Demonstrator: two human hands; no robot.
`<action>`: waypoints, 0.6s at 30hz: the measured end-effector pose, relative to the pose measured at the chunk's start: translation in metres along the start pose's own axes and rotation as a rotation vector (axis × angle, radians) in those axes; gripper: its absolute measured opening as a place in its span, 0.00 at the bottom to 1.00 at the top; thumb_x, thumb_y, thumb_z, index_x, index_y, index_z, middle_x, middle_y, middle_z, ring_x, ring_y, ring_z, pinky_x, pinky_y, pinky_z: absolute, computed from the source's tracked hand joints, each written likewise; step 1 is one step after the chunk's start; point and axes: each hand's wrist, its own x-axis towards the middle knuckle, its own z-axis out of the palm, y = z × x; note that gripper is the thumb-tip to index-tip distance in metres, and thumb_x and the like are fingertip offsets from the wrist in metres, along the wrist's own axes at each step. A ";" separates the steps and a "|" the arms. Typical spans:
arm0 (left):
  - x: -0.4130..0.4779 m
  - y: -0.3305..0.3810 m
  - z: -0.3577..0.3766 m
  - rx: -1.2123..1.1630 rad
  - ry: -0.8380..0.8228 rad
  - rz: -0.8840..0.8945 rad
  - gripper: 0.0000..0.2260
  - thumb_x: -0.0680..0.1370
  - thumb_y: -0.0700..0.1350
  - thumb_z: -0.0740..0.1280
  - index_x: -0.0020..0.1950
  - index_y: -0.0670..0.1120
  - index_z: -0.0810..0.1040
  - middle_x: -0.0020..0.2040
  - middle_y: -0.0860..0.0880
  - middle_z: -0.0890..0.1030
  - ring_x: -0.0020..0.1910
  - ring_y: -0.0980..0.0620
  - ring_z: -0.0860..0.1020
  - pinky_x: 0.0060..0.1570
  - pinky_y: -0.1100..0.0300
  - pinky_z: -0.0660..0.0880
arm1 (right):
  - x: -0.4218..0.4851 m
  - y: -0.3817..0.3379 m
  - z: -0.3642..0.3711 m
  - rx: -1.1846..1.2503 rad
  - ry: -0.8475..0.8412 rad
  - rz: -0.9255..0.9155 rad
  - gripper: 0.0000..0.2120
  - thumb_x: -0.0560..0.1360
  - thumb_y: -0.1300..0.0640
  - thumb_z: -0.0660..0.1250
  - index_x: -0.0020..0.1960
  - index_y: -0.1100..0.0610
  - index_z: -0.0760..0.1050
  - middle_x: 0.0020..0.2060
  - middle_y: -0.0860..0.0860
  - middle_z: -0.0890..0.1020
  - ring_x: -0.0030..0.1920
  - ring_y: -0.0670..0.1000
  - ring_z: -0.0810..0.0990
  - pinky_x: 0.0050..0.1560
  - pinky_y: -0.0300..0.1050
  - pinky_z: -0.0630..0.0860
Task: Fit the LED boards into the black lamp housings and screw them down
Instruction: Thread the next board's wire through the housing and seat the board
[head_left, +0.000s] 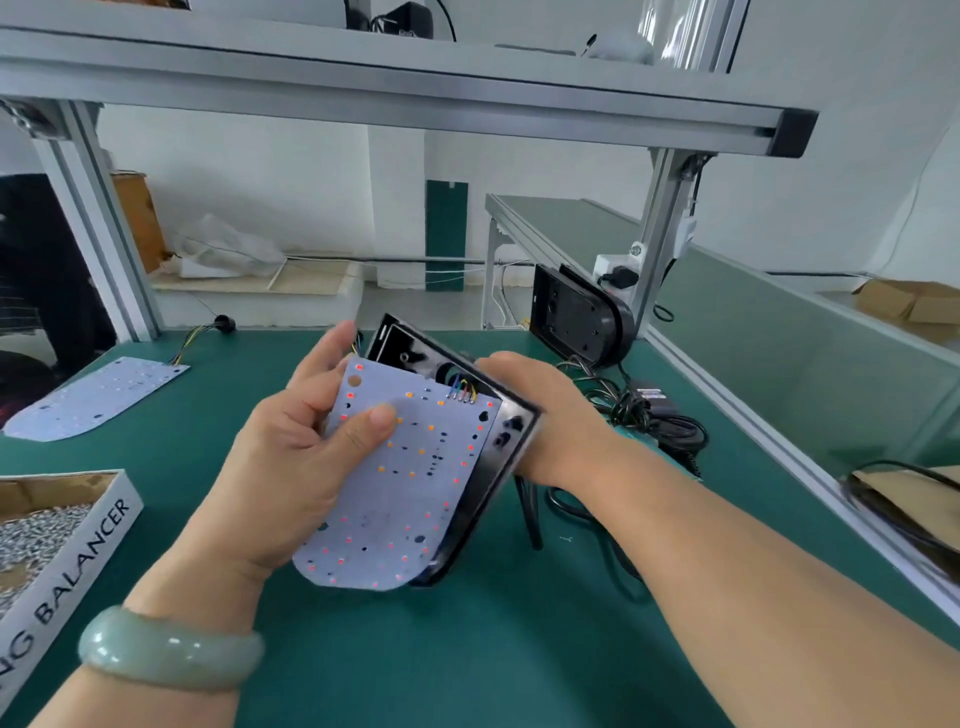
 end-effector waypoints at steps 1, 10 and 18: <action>0.001 0.001 0.000 0.069 0.004 0.043 0.06 0.69 0.55 0.74 0.44 0.64 0.83 0.60 0.75 0.73 0.71 0.63 0.64 0.62 0.59 0.67 | 0.001 -0.001 0.001 0.059 -0.040 0.034 0.13 0.72 0.62 0.65 0.35 0.51 0.63 0.34 0.47 0.68 0.36 0.54 0.71 0.41 0.52 0.73; 0.008 -0.010 -0.001 -0.141 0.264 -0.177 0.06 0.76 0.49 0.67 0.42 0.55 0.82 0.41 0.52 0.86 0.37 0.52 0.84 0.31 0.59 0.78 | -0.009 0.000 0.002 1.185 0.117 0.361 0.14 0.84 0.54 0.54 0.60 0.50 0.77 0.59 0.49 0.80 0.38 0.44 0.80 0.45 0.41 0.78; 0.007 -0.014 0.023 -0.181 0.377 -0.370 0.10 0.81 0.50 0.61 0.46 0.49 0.79 0.40 0.51 0.85 0.38 0.50 0.84 0.32 0.50 0.81 | -0.031 -0.024 0.040 1.097 0.179 0.249 0.17 0.84 0.57 0.53 0.68 0.39 0.64 0.66 0.38 0.74 0.67 0.38 0.70 0.71 0.44 0.65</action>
